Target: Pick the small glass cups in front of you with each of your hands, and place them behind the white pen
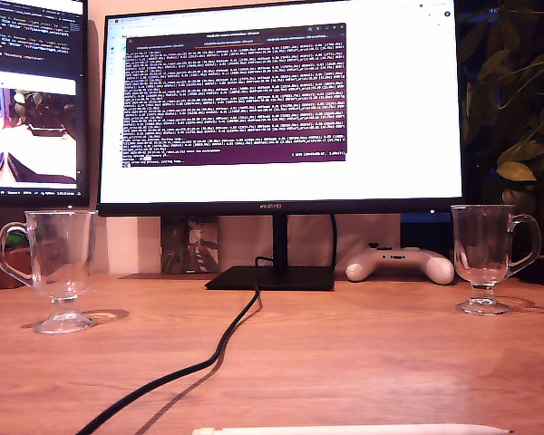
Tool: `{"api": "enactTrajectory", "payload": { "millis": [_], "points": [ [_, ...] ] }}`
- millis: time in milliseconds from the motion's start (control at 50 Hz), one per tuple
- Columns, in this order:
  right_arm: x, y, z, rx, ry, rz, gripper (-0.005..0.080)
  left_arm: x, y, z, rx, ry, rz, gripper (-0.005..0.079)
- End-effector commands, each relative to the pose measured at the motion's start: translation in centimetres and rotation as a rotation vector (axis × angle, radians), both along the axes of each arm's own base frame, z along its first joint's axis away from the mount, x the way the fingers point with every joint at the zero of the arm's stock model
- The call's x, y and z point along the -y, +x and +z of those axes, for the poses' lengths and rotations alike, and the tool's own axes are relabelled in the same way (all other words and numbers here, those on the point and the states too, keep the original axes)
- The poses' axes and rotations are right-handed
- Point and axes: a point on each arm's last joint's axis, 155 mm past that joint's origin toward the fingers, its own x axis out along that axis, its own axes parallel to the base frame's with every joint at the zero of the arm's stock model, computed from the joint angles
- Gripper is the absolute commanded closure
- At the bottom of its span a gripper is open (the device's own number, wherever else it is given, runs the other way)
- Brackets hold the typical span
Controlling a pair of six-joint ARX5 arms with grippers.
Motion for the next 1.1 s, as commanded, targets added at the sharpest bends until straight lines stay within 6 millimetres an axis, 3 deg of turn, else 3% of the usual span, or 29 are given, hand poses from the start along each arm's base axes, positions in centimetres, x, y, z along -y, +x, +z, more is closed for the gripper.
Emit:
{"api": "enactTrajectory", "payload": {
  "millis": [0, 380, 460, 640, 720, 840, 1080],
  "points": [
    [-0.1, 0.0, 0.1, 0.008, -0.001, 0.003, 0.0752, 0.0, -0.1, -1.7, -0.038, 0.001, 0.002, 0.0762],
    [-0.3, 0.0, 0.1, 0.008, 0.023, 0.009, 0.0752, 0.2, 0.0, -1.7, -0.038, -0.004, -0.012, 0.0761],
    [-1.4, -0.1, 0.3, 0.000, 0.181, 0.048, 0.0752, 1.3, 0.1, -1.2, -0.019, -0.057, -0.062, 0.0762],
    [-3.6, -0.4, 0.5, -0.051, 0.511, 0.114, 0.0752, 4.5, 0.0, 0.4, 0.023, -0.356, -0.190, 0.0762],
    [-5.7, -0.9, 1.6, -0.051, 0.569, 0.225, 0.0753, 5.9, -0.2, 1.2, 0.025, -0.480, -0.255, 0.0762],
    [-7.9, -1.9, 4.1, -0.028, 0.632, 0.354, 0.0752, 8.0, -0.8, 3.6, 0.084, -0.514, -0.389, 0.0761],
    [-8.9, -3.4, 7.4, -0.094, 0.631, 0.387, 0.0755, 10.5, -2.8, 6.4, 0.009, -0.534, -0.536, 0.0762]
  ]
}}
